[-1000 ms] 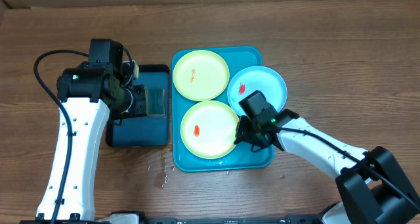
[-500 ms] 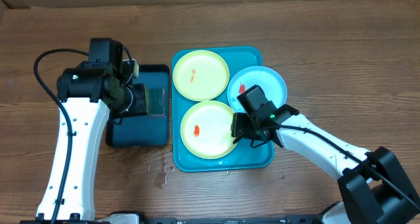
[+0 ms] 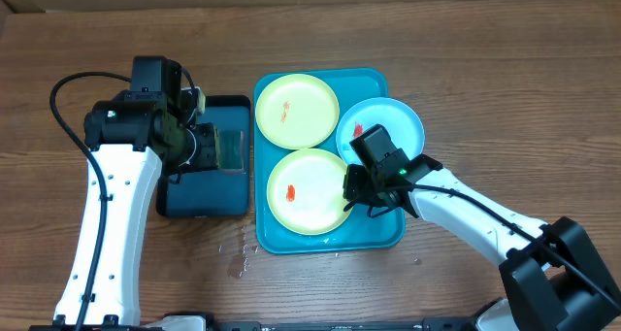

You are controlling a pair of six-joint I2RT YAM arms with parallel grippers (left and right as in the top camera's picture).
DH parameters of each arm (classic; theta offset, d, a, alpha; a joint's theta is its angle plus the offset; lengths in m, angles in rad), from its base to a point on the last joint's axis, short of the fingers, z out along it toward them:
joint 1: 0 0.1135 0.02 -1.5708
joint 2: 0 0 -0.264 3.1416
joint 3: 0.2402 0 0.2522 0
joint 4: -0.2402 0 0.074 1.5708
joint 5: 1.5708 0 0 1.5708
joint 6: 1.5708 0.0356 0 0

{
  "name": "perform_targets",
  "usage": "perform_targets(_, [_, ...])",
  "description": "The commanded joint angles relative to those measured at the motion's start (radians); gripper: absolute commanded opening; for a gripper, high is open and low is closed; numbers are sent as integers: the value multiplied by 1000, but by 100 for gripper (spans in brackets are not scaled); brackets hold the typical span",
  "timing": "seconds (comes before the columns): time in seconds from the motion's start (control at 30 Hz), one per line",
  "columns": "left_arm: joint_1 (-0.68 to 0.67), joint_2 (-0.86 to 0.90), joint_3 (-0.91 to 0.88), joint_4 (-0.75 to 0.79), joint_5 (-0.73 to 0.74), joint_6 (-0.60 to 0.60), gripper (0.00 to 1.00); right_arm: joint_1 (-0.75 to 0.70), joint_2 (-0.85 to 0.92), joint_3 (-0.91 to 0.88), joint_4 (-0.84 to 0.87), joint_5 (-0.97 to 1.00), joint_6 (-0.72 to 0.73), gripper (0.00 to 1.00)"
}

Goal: Clean dirty plates on tray and stack at the side
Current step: 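Close the right gripper on the yellow plate rim to hold it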

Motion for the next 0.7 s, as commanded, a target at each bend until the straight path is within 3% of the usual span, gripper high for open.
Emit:
perform_targets(0.0, [-2, 5, -6, 3, 14, 22, 50, -3, 1, -10, 14, -2, 8, 22])
perform_targets(0.13, [-2, 6, -6, 8, 14, 21, 50, -2, 3, -26, 39, -2, 28, 22])
perform_targets(0.3, [-2, 6, -6, 10, 14, 21, 50, -2, 3, -35, 52, -2, 36, 13])
perform_targets(0.47, [-2, 6, -15, 8, 14, 21, 49, -2, 8, -37, 50, -2, 57, 11])
perform_targets(0.57, [-2, 7, -36, 17, 14, 21, 49, -2, 22, -37, 42, -1, 84, 23])
perform_targets(0.67, [-2, 7, -68, 48, 14, 17, 49, -2, 21, -31, 47, -2, 95, 24])
